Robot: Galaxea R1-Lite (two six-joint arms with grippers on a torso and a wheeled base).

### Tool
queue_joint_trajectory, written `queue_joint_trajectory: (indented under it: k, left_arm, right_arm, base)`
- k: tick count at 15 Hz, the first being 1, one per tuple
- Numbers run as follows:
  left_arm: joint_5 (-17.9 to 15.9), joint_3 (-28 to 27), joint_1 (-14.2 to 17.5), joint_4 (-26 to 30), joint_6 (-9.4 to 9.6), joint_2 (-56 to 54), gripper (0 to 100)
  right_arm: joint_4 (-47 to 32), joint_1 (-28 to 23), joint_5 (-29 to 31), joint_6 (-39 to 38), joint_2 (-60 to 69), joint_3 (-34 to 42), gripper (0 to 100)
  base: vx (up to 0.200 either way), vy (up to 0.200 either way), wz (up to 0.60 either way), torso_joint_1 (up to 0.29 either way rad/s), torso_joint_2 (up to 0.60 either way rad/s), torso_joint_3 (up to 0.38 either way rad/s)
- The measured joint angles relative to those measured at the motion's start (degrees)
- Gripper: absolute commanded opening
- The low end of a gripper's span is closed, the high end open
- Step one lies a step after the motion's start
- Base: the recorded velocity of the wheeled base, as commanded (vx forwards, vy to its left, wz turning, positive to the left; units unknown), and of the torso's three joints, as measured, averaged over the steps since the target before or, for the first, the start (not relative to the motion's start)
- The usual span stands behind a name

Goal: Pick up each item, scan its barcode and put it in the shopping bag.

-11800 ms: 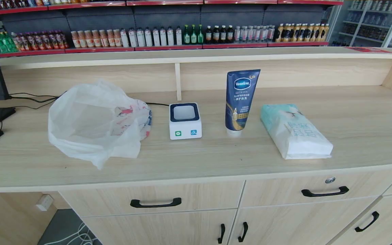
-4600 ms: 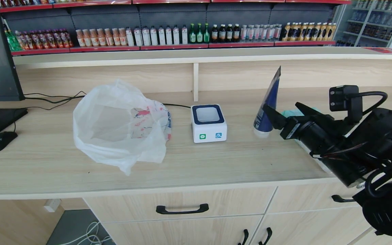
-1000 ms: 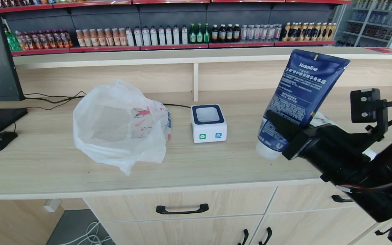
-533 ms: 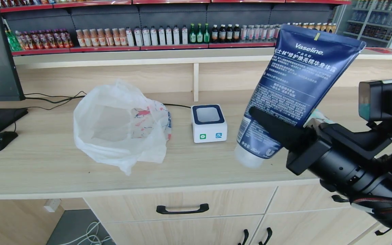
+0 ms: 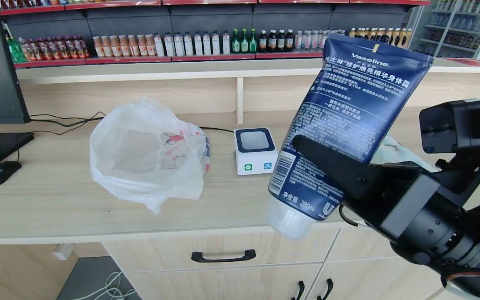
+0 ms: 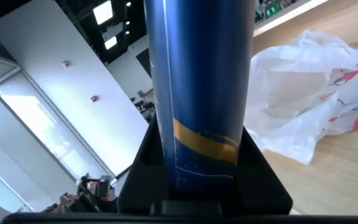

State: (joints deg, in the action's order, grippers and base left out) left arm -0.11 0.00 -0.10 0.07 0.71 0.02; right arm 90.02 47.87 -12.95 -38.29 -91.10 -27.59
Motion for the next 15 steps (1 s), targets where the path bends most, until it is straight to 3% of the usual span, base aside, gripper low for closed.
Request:
queue_joint_trajectory:
  k: [6, 15]
  left_arm:
    - [-0.02, 0.00, 0.00, 0.00, 0.00, 0.00, 100]
    - [0.00, 0.00, 0.00, 0.00, 0.00, 0.00, 100]
  right_arm:
    - [-0.05, 5.53, 0.01, -4.00, 3.40, 1.30, 0]
    - [-0.07, 8.13, 0.04, -6.75, 6.70, 2.68, 0]
  base:
    - [0.000, 0.000, 0.00, 0.000, 0.00, 0.000]
    - [0.000, 0.000, 0.00, 0.000, 0.00, 0.000]
